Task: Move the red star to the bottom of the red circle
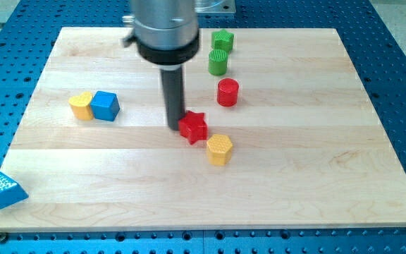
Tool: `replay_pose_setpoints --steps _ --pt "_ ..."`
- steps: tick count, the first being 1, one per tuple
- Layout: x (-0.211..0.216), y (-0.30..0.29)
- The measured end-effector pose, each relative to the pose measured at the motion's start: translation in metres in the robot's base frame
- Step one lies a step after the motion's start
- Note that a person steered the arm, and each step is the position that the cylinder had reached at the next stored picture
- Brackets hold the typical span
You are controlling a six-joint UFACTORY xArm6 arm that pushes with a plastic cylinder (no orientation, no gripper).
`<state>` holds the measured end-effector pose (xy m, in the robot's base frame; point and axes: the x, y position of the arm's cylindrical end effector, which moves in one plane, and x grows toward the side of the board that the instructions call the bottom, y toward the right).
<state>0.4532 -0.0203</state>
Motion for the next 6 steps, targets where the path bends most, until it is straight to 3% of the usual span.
replay_pose_setpoints --steps 2,3,4,5,6 --pt "-0.024 0.031" --pt "-0.013 0.093" --pt "-0.037 0.148" --pt "-0.062 0.137" --pt "-0.059 0.083"
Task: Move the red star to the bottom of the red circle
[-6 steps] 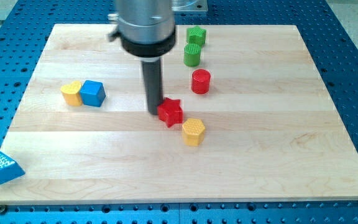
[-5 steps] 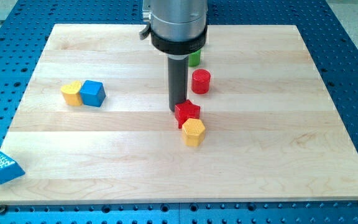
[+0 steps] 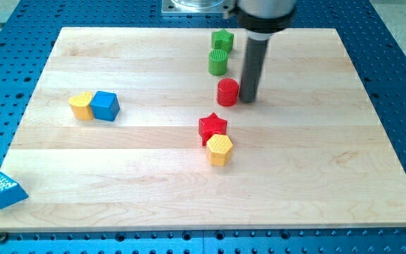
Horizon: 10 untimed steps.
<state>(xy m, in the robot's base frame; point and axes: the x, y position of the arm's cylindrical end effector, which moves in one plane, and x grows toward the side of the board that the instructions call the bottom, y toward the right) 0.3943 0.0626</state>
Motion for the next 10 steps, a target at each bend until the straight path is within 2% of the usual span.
replay_pose_setpoints --steps 1,2,4,5,6,8,10 --pt "0.024 -0.004" --pt "0.093 0.001" --pt "0.138 -0.052" --pt "0.143 -0.076" --pt "0.110 -0.061" --pt "0.095 -0.061" --pt "0.107 -0.176"
